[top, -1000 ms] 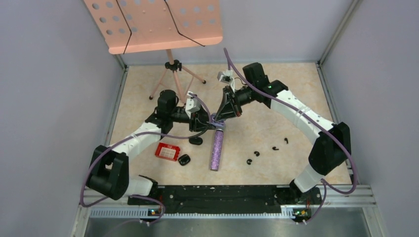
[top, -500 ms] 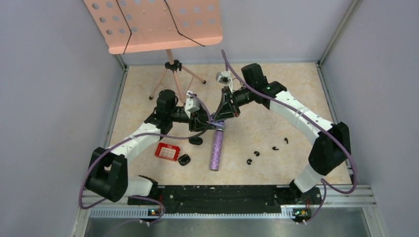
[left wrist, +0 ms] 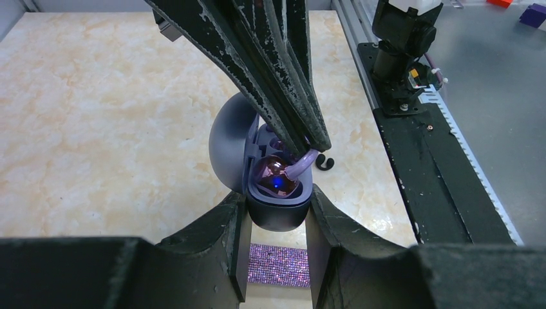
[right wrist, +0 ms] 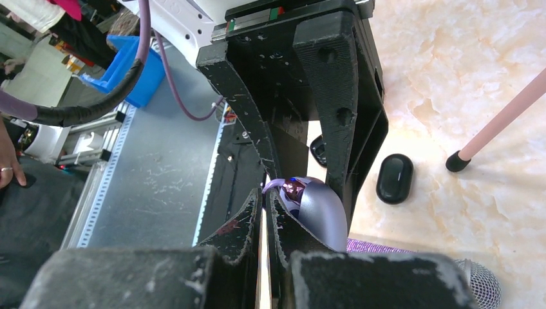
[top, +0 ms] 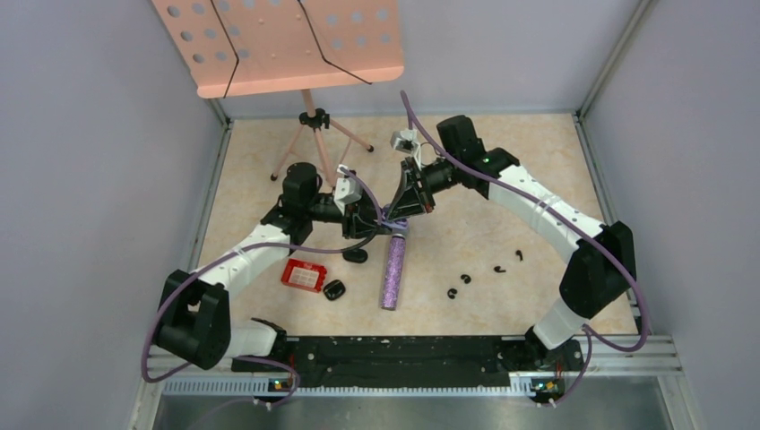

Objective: Insert the wireless bluetooth earbuds into the charging case
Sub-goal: Place the earbud in the charging case.

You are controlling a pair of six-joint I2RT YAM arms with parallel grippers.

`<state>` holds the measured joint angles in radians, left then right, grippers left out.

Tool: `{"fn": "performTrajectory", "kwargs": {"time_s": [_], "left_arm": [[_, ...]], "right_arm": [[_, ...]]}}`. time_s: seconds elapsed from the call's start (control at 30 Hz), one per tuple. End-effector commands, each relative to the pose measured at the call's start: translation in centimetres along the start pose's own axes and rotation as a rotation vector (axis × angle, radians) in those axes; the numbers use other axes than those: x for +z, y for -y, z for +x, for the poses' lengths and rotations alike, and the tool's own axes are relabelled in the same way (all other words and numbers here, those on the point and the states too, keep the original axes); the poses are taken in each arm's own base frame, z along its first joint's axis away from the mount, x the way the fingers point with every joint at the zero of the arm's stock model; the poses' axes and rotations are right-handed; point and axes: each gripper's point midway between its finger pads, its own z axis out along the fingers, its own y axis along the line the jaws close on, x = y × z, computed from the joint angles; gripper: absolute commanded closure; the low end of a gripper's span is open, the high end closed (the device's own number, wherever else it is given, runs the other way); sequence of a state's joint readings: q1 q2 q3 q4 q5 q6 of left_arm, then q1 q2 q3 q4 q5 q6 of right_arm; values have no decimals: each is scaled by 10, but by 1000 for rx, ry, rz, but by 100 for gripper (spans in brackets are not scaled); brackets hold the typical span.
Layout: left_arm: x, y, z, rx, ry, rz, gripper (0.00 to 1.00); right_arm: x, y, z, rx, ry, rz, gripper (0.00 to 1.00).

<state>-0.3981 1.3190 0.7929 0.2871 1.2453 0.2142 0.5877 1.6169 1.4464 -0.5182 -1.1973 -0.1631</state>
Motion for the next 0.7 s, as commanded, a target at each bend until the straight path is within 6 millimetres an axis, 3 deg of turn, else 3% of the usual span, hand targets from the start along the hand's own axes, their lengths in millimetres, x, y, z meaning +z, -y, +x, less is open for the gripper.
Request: {"fn": "performTrajectory", "kwargs": {"time_s": [0.0,0.37,0.67], "left_arm": [[-1,7,-29,118,43,29,100],[-2,10,-27,114,42,31,100],[-3,9,-26,175,42,22,100]], "right_arm": [[3,-2,-6,-44,9,-4,100],[-3,6,-3,-40,5,33,100],[-2,-4,-4,0,19,-63,100]]}}
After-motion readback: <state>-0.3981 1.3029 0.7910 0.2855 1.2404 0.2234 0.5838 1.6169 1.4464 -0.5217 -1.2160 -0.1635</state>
